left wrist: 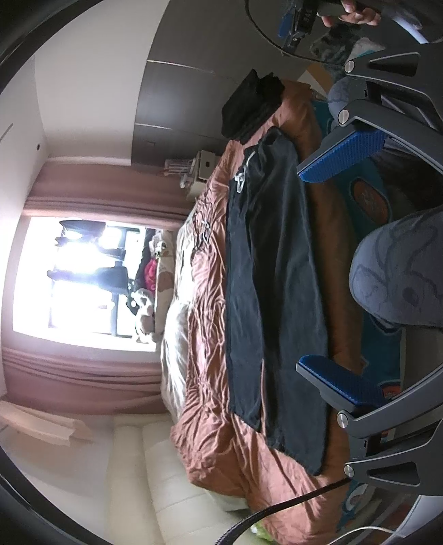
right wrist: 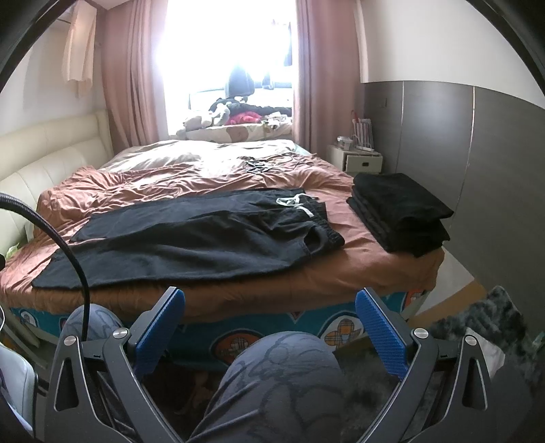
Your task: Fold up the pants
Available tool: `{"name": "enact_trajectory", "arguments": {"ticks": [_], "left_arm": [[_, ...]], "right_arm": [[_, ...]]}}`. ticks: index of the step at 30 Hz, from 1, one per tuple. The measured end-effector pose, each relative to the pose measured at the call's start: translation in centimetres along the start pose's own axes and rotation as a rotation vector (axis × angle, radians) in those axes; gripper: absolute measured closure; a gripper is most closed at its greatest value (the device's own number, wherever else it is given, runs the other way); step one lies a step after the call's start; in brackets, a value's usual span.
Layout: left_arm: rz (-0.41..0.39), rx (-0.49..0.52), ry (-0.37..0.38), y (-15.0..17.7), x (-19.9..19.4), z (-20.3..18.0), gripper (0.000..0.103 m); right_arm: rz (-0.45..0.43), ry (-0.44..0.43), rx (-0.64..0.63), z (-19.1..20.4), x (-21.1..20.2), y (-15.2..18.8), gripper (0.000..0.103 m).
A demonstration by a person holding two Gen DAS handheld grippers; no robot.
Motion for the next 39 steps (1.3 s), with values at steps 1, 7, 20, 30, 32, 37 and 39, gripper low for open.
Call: {"name": "enact_trajectory", "arguments": {"ticks": [1,7,20,30,32,37,39], "left_arm": [[0.006,-0.010,0.000,0.0,0.3,0.4,0.001],[0.040,-0.051,-0.004,-0.3,2.0,2.4,0.001],[0.097,-0.136,-0.075,-0.8,7.2,8.4,0.001],[0.134,-0.274,-0.200,0.1,10.0,16.2,0.012],[0.145,-0.299,-0.228,0.5,10.4,18.1,0.015],[0.158,-0.350,-0.278,1.3,11.1,22.0,0.016],[0.164,-0.373,-0.296,1.6,11.5,23.4,0.016]], "right_arm": [[0.003,-0.002,0.001,0.0,0.2,0.0,0.002],[0.023,0.005,0.008,-0.4,1.7,-0.7,0.002],[0.084,0.003,0.046,-1.0,7.1,-2.8,0.002],[0.135,-0.035,0.104,-2.2,11.5,-4.1,0.002],[0.144,-0.039,0.115,-2.6,12.4,-4.1,0.002],[0.154,0.000,0.100,-2.8,14.3,-4.3,0.002],[0.163,0.010,0.117,-3.2,15.0,-4.3,0.002]]}}
Point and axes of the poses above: each gripper's, at about its wrist camera, not at the fingertips, and x roughly the way its jaws point, z to its left, y to its underside, the point moved 9 cm from there along x, roughly the way its jaws point, and after that the axes turned 5 degrees about -x, right-handed, at the moved point
